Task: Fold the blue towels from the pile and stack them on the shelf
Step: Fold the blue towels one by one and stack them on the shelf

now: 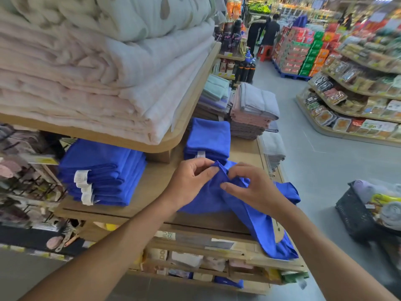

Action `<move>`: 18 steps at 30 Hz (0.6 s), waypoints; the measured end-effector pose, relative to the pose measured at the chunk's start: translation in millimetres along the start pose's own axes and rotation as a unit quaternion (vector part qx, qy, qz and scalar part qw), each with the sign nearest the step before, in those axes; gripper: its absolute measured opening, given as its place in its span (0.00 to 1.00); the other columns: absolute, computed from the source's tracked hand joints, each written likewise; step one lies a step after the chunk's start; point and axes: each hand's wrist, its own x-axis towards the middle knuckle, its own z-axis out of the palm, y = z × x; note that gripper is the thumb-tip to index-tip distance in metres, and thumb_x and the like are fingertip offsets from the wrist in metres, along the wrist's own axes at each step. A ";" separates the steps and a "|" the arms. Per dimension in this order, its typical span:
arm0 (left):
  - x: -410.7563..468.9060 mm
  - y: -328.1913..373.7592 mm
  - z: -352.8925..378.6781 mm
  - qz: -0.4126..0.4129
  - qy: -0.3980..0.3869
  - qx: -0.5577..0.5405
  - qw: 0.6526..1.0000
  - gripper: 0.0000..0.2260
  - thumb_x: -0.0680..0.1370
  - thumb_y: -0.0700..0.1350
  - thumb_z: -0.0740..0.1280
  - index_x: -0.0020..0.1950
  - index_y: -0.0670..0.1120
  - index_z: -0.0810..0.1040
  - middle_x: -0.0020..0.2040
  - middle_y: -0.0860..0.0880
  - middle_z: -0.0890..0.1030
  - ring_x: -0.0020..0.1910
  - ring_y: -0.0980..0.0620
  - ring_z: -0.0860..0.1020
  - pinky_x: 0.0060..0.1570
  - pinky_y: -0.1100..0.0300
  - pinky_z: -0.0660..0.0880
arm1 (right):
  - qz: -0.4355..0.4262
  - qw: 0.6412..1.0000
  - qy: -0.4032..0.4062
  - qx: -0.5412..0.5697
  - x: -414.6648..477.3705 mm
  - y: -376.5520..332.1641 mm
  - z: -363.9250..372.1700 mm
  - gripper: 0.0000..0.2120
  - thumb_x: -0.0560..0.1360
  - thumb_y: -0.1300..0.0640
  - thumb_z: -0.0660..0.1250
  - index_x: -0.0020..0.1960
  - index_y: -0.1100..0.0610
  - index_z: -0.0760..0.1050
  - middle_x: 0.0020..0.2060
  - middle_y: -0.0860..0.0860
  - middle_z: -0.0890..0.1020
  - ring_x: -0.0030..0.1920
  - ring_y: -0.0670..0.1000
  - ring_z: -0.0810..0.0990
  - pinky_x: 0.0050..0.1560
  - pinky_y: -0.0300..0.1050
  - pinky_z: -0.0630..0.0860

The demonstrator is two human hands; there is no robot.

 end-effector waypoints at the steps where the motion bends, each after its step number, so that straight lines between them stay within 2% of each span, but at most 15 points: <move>1: 2.1 9.7 1.6 0.014 0.005 0.004 1.000 0.06 0.80 0.37 0.68 0.50 0.45 0.83 0.43 0.54 0.86 0.45 0.61 0.82 0.47 0.67 0.76 | -0.013 1.000 0.004 -0.012 1.8 -2.7 -6.8 0.05 0.70 0.41 0.71 0.40 0.41 0.78 0.44 0.39 0.80 0.48 0.44 0.81 0.50 0.39 0.76; 4: 8.6 37.4 6.2 0.047 0.021 0.026 0.998 0.04 0.81 0.37 0.68 0.51 0.43 0.82 0.44 0.52 0.85 0.45 0.60 0.81 0.47 0.66 0.76 | -0.020 0.998 0.033 -0.047 3.4 -10.3 -27.2 0.08 0.70 0.40 0.71 0.38 0.42 0.78 0.44 0.39 0.78 0.45 0.43 0.80 0.46 0.40 0.75; 8: 13.7 79.8 15.9 0.095 0.046 0.077 0.991 0.08 0.81 0.39 0.68 0.48 0.52 0.82 0.42 0.60 0.85 0.44 0.64 0.81 0.47 0.70 0.75 | -0.012 0.998 0.022 -0.057 -2.5 -16.8 -53.0 0.08 0.72 0.47 0.74 0.36 0.46 0.80 0.37 0.41 0.80 0.41 0.44 0.80 0.43 0.50 0.78; 11: 14.6 113.6 24.6 0.123 0.054 0.105 0.985 0.09 0.82 0.41 0.68 0.48 0.55 0.82 0.42 0.62 0.85 0.43 0.66 0.81 0.45 0.73 0.74 | 0.003 0.998 0.004 -0.067 -8.4 -23.5 -75.8 0.10 0.70 0.42 0.67 0.37 0.48 0.80 0.36 0.41 0.82 0.40 0.44 0.81 0.44 0.52 0.80; 14: 18.1 145.0 30.1 0.150 0.094 0.115 0.977 0.08 0.81 0.43 0.69 0.48 0.56 0.83 0.42 0.60 0.86 0.43 0.64 0.82 0.46 0.68 0.76 | 0.011 0.996 -0.025 -0.081 -16.0 -27.8 -96.7 0.15 0.66 0.44 0.62 0.42 0.53 0.81 0.35 0.45 0.82 0.39 0.45 0.82 0.45 0.55 0.81; 16: 20.5 164.3 31.1 0.167 0.119 0.111 0.973 0.07 0.80 0.44 0.69 0.48 0.55 0.84 0.42 0.58 0.86 0.43 0.62 0.82 0.46 0.65 0.76 | 0.007 0.997 -0.046 -0.056 -21.4 -29.3 -107.9 0.18 0.65 0.45 0.62 0.42 0.58 0.81 0.35 0.51 0.82 0.39 0.50 0.82 0.48 0.59 0.80; 18: 21.4 182.5 29.9 0.184 0.135 0.115 0.967 0.07 0.80 0.44 0.69 0.46 0.55 0.84 0.41 0.59 0.86 0.42 0.62 0.81 0.46 0.65 0.76 | 0.005 0.998 -0.054 -0.033 -26.1 -30.1 -117.2 0.21 0.66 0.46 0.64 0.44 0.63 0.81 0.40 0.60 0.82 0.42 0.59 0.81 0.51 0.63 0.79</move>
